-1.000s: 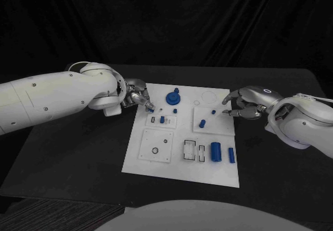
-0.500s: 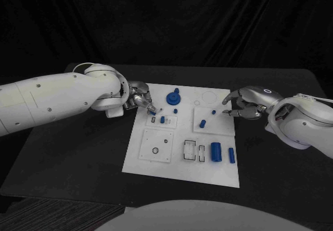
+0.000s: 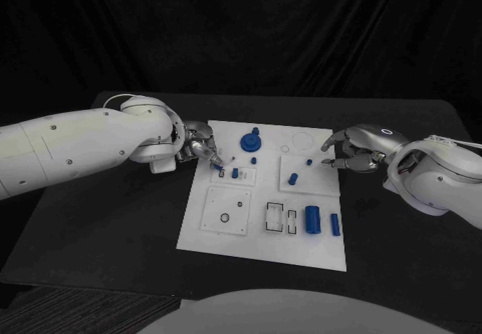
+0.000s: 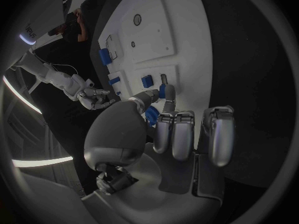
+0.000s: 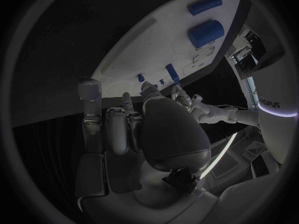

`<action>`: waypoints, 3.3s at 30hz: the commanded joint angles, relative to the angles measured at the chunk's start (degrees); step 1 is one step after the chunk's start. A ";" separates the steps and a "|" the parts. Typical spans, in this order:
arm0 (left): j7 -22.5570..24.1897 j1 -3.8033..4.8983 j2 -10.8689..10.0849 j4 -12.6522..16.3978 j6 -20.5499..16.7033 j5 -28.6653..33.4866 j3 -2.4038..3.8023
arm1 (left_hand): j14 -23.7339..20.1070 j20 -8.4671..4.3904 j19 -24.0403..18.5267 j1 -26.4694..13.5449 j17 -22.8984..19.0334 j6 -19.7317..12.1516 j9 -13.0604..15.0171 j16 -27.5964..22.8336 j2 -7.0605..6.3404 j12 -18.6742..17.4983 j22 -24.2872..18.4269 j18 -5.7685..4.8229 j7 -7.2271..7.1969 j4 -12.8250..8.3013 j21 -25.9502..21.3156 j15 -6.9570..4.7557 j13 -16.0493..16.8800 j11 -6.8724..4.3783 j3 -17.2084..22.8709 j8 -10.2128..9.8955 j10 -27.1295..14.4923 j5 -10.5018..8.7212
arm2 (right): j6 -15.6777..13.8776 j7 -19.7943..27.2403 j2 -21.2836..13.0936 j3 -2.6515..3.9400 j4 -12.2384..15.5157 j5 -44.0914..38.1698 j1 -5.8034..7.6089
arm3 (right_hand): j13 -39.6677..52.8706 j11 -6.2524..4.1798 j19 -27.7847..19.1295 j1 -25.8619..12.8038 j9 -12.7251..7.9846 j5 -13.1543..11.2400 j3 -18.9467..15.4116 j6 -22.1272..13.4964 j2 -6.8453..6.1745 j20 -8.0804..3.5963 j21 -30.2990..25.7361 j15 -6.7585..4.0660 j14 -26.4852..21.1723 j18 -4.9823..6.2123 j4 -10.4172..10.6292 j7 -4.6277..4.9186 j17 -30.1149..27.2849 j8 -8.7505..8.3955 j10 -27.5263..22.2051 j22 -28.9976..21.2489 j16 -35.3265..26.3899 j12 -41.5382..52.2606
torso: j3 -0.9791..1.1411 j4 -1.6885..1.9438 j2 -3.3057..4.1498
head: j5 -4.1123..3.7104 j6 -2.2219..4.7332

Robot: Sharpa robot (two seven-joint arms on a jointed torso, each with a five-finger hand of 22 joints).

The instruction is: Assemble the parts on the task board

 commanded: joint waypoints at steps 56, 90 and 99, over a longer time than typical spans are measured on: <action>-0.23 -2.11 -0.57 0.86 -0.22 0.08 0.03 | 6.06 0.22 2.58 -0.37 15.09 -0.13 0.18 0.15 0.84 0.20 13.14 0.22 -0.40 -3.47 -0.56 0.43 15.01 0.15 4.23 0.33 6.08 0.12 | 0.49 -1.25 0.20 0.03 -0.20 0.34 -0.37 | 11.84 0.36 -0.76 0.52 -0.14 0.32 -0.04 0.43 -0.06 0.09 -1.25 0.34 3.81 1.04 -0.41 0.01 8.37 -0.44 3.43 2.94 -0.59 -0.52 | -0.01 0.05 0.06 | 0.26 -0.01; 0.73 -2.13 -1.59 1.49 -1.23 0.08 0.04 | 6.06 0.21 2.48 -0.26 15.09 -0.19 0.35 0.15 0.50 0.20 13.08 0.26 -0.40 -4.01 -0.74 0.43 15.01 0.15 4.61 0.45 6.08 0.47 | 0.66 -1.70 0.13 0.03 -0.33 0.34 -0.86 | 11.74 0.37 -0.88 0.82 -0.22 0.54 0.10 0.42 0.02 0.11 -1.72 0.35 3.77 1.08 -0.56 0.04 8.30 -0.53 3.34 2.83 -0.69 -0.59 | -0.06 0.05 0.06 | 0.33 -0.01; 0.94 -2.13 -1.50 1.60 -0.80 0.08 0.04 | 6.06 0.21 2.47 -0.22 15.09 -0.17 0.43 0.15 0.36 0.20 13.08 0.26 -0.40 -4.23 -0.75 0.43 15.01 0.15 4.78 0.53 6.08 0.67 | 0.71 -1.80 0.17 0.03 -0.35 0.34 -0.91 | 11.72 0.37 -0.91 0.91 -0.24 0.62 0.14 0.44 0.03 0.11 -1.88 0.35 3.74 1.10 -0.61 0.05 8.24 -0.55 3.32 2.80 -0.76 -0.61 | -0.07 0.05 0.09 | 0.40 -0.01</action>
